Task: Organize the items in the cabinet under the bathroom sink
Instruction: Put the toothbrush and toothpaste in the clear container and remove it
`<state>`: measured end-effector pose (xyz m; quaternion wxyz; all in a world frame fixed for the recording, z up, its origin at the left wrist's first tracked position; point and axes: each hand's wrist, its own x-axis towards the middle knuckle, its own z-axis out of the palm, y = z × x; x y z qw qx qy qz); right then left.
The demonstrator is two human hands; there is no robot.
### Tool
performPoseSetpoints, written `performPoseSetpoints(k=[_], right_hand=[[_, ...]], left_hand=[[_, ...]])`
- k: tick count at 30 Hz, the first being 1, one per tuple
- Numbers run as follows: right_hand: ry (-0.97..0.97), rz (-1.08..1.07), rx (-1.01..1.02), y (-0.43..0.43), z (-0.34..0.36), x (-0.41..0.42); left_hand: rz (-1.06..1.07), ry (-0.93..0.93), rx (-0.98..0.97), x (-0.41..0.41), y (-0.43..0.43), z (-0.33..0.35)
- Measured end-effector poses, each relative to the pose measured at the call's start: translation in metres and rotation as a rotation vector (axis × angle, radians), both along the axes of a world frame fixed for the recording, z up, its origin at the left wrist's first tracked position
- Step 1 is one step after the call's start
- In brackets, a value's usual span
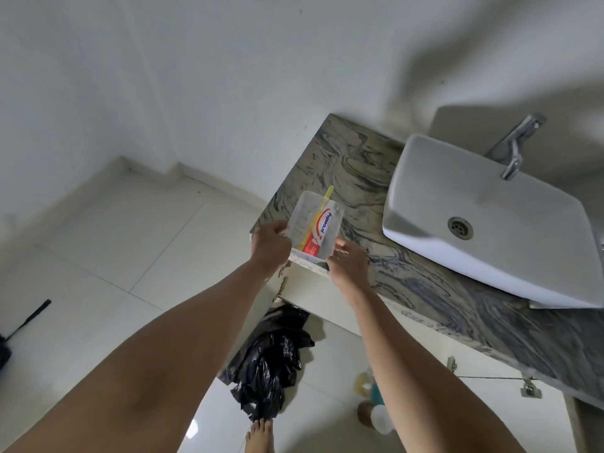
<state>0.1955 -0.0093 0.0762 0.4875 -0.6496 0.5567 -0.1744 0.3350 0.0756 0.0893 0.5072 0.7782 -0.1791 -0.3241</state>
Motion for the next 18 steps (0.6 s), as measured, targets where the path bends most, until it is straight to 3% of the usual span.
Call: performPoseSetpoints(k=[18], right_hand=[[-0.021,0.029,-0.028,-0.006,-0.012,0.023]], left_hand=[[0.086,0.05,-0.042,0.02,-0.014,-0.028]])
